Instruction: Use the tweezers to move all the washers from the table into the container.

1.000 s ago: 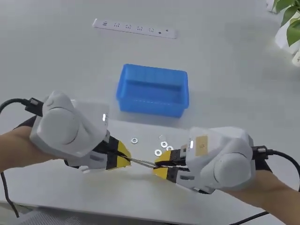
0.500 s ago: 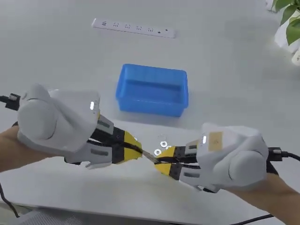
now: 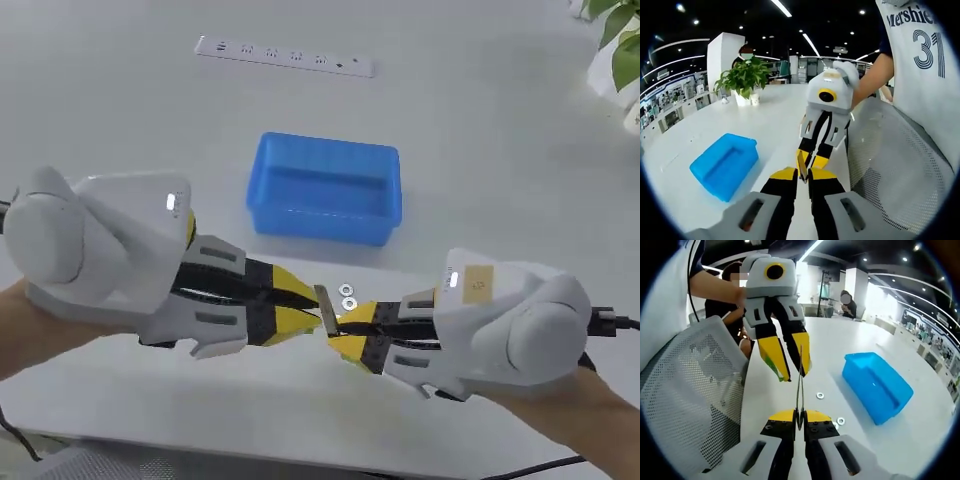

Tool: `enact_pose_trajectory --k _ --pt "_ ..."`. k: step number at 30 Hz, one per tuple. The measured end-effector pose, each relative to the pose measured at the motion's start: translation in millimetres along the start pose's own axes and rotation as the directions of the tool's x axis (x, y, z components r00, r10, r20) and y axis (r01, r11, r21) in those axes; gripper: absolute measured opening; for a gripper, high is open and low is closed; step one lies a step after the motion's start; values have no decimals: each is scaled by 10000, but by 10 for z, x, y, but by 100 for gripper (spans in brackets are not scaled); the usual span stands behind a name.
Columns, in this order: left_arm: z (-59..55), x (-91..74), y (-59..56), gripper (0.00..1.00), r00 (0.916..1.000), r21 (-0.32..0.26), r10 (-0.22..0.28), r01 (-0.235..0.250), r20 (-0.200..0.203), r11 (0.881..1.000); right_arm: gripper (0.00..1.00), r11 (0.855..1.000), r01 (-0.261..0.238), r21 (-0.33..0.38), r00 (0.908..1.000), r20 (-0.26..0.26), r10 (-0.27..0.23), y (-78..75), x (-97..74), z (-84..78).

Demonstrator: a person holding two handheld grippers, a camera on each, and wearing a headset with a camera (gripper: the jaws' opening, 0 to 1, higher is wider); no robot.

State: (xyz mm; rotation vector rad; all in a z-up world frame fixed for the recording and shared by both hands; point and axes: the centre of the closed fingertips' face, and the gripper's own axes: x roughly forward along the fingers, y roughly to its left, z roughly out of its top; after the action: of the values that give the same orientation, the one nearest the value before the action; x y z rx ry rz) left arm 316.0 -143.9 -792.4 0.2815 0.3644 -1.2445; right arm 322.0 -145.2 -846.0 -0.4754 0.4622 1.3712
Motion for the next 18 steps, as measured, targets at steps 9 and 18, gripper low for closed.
enact_pose_trajectory --k 9,18 --pt "152 -7 86 8 9953 -475 193 -149 952 9988 6 9995 19 329 9993 385 -32 -31 -7 61" --pt "235 16 70 7 9904 -690 -134 230 1376 9974 6 9993 -176 341 9993 336 165 10 8 27"
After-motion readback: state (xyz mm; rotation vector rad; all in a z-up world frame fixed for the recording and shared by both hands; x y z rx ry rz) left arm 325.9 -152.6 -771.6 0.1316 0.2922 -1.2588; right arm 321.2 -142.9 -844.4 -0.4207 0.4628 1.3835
